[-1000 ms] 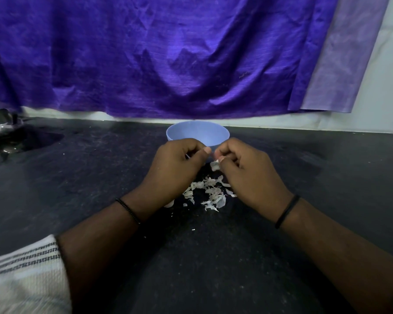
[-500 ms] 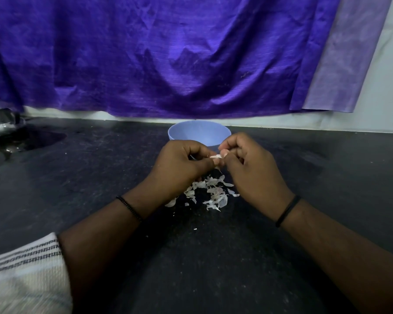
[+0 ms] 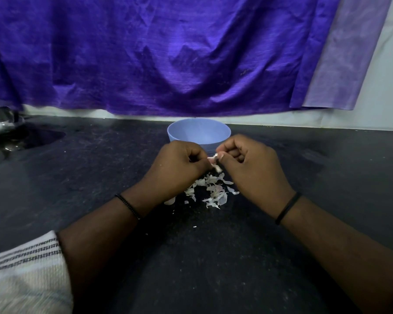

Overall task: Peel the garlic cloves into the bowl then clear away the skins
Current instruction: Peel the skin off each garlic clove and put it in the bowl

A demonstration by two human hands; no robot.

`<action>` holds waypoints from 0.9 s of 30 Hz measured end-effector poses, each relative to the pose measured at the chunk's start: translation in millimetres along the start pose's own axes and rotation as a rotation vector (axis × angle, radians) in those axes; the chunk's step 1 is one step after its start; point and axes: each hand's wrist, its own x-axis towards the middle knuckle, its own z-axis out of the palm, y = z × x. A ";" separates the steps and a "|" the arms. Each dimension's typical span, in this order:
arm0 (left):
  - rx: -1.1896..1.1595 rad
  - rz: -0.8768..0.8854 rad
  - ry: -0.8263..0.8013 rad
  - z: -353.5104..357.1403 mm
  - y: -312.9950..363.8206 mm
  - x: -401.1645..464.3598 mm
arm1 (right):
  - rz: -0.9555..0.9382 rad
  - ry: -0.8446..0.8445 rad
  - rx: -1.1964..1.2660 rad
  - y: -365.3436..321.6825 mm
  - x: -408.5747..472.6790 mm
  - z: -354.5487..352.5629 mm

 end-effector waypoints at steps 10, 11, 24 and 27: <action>0.225 -0.135 -0.138 -7.6 -2.6 2.5 | 0.006 -0.019 -0.112 6.3 0.9 -2.5; 0.224 -0.134 -0.141 -7.8 -2.7 2.5 | 0.022 -0.033 -0.098 6.6 1.0 -2.3; 0.212 -0.044 -0.013 -7.0 -2.5 1.4 | 0.118 -0.116 0.010 7.2 2.2 -2.9; 0.003 -0.022 -0.027 -4.2 -5.9 1.5 | 0.137 -0.113 0.050 7.0 2.8 -3.7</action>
